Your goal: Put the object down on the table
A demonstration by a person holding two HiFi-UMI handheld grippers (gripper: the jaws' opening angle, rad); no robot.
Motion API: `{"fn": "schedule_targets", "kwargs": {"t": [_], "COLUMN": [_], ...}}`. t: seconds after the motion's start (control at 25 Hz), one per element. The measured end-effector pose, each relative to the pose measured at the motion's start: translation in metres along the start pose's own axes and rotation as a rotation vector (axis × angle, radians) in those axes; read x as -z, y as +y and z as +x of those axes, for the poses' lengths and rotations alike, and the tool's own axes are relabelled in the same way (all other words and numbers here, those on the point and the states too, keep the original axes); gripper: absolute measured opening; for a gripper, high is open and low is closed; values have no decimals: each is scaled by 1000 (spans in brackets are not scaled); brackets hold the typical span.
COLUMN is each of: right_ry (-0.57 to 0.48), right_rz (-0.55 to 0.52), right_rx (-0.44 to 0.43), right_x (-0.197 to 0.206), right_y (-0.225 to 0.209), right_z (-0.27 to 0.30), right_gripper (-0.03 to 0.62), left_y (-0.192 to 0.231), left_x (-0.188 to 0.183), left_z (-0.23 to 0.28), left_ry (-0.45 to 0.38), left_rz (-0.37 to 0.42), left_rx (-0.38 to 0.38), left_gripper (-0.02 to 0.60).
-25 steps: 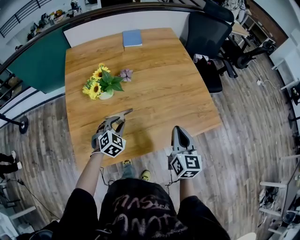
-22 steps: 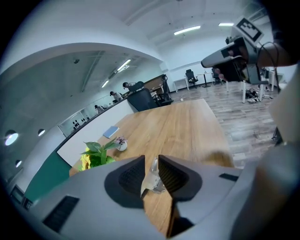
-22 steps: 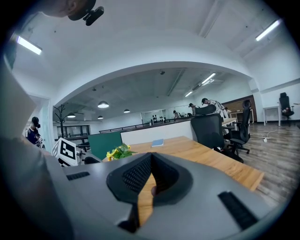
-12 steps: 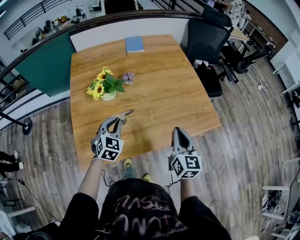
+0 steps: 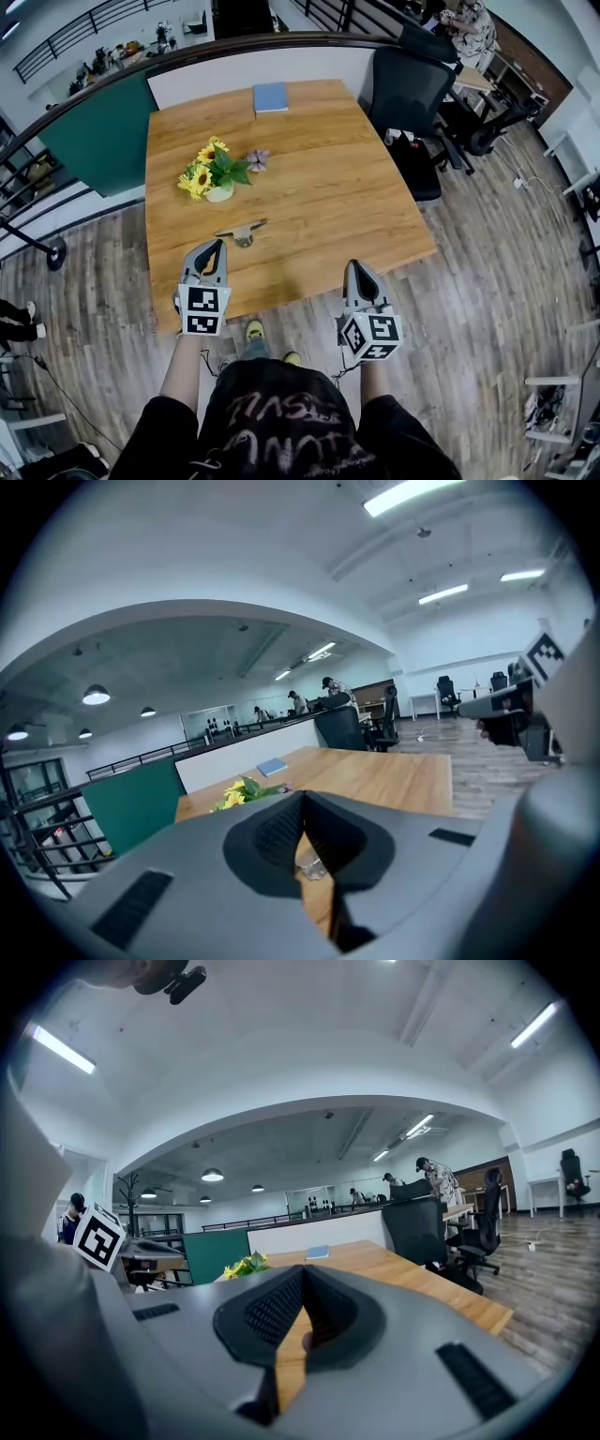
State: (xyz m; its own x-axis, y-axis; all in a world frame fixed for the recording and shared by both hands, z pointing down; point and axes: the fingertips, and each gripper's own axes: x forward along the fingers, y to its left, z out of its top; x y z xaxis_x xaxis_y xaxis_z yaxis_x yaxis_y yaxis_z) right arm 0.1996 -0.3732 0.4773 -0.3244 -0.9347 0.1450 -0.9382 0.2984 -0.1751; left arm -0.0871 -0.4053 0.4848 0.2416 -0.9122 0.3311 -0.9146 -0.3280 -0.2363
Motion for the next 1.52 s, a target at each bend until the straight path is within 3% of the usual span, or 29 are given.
{"fn": "schedule_targets", "kwargs": {"t": [0.48,0.72,1.52], "right_ry": [4,2,-28], "right_rz": [-27,-38,-56], "right_rx": [-25,-39,-42], "right_x": [-1,1,-11], "right_y": [-7,-5,-12], "right_z": [-18,-24,-29], "right_gripper": [5,5,5], "left_y": [13,9,3], "left_x": [-25,-38,-41], "left_z": [-57,-74,-84], "left_ry": [-122,-183,-217], "left_rz": [-78,-39,-49], "left_rx": [-82,-88,-99], "left_gripper": [13,12,12]}}
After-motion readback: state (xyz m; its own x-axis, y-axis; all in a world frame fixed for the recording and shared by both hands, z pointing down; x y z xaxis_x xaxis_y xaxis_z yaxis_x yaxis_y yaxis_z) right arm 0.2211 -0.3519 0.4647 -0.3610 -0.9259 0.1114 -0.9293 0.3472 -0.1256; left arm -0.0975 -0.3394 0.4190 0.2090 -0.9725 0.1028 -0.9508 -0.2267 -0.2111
